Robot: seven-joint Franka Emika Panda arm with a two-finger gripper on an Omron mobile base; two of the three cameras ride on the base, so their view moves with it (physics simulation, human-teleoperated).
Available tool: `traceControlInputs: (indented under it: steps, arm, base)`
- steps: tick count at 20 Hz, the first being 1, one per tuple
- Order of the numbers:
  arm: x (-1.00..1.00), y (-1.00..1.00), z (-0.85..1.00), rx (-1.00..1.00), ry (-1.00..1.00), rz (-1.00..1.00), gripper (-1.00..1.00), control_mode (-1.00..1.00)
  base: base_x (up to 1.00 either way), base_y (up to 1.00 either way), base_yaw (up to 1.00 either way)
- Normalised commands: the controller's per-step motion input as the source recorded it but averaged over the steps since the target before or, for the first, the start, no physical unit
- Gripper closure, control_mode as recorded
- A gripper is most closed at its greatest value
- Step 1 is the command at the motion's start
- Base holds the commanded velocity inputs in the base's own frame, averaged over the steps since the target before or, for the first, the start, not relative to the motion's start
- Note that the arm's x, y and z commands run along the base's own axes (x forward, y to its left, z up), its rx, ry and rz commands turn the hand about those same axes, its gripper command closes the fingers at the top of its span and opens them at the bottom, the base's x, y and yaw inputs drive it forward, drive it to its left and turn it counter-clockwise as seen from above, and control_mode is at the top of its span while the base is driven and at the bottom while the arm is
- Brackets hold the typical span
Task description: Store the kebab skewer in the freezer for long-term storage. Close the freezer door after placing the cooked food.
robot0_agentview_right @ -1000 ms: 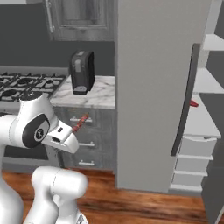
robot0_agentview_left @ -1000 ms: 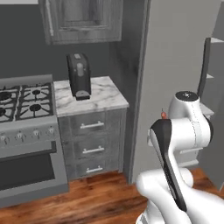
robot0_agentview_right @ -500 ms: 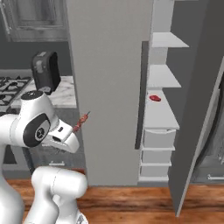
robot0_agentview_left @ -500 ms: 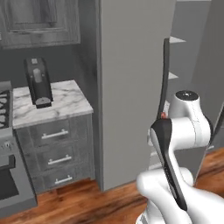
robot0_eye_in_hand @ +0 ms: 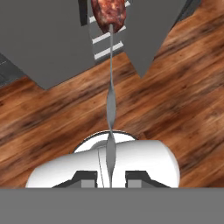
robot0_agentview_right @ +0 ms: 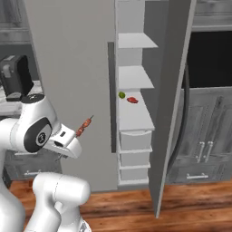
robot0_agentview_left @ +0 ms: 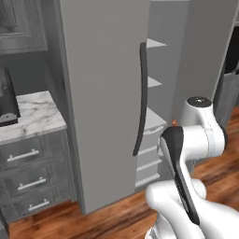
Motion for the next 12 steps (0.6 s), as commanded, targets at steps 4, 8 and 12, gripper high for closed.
traceControlInputs:
  steps: [4, 8, 12]
  arm:
    - [0.0, 0.0, 0.0, 0.0, 0.0, 0.0, 1.0, 1.0]
    - [0.0, 0.0, 0.0, 0.0, 0.0, 0.0, 1.0, 1.0]
    - [0.0, 0.0, 0.0, 0.0, 0.0, 0.0, 1.0, 1.0]
  base:
    - [0.23, -0.65, -0.16]
    - [0.35, -0.46, -0.06]
    - [0.49, -0.1, 0.0]
